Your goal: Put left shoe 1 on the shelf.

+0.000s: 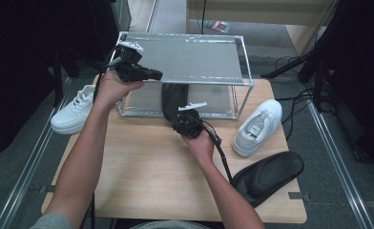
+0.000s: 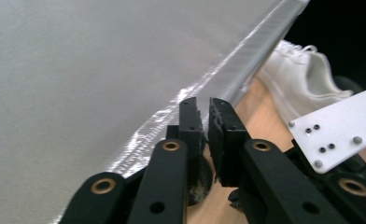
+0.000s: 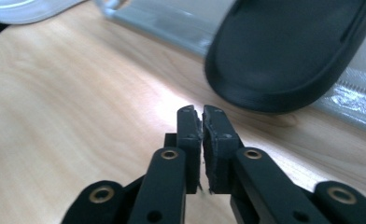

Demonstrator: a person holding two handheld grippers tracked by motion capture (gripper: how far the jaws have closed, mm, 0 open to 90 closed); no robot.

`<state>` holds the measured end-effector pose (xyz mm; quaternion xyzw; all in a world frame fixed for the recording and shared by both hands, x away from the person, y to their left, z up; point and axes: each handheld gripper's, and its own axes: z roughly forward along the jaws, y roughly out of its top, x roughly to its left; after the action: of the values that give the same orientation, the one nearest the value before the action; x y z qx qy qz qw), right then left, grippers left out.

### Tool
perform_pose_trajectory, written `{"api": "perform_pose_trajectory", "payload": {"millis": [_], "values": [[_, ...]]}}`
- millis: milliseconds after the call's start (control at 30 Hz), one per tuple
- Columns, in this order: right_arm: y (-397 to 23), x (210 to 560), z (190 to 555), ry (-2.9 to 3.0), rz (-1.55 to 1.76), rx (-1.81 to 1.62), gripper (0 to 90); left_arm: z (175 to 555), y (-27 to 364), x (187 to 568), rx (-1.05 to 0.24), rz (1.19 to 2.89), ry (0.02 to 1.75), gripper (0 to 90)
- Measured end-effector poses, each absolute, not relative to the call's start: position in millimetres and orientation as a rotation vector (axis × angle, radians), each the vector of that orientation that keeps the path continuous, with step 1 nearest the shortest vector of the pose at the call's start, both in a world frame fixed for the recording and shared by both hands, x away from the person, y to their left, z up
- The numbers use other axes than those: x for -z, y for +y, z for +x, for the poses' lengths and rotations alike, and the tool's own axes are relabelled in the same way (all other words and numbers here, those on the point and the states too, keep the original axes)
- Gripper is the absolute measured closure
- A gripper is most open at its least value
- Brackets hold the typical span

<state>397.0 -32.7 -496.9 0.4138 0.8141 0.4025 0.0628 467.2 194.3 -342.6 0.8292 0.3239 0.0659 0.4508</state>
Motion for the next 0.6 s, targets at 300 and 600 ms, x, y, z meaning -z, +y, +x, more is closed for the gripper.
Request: {"api": "perform_pose_trajectory", "payload": {"millis": [300, 600], "values": [[-50, 476, 370, 2.511, 1.121, -1.291, 57.5, 453, 183, 342, -0.028, 2.075, 0.850, 55.6], [-72, 461, 351, 2.536, 1.040, -1.331, 51.7, 430, 180, 344, -0.021, 2.076, 0.816, 40.3]]}}
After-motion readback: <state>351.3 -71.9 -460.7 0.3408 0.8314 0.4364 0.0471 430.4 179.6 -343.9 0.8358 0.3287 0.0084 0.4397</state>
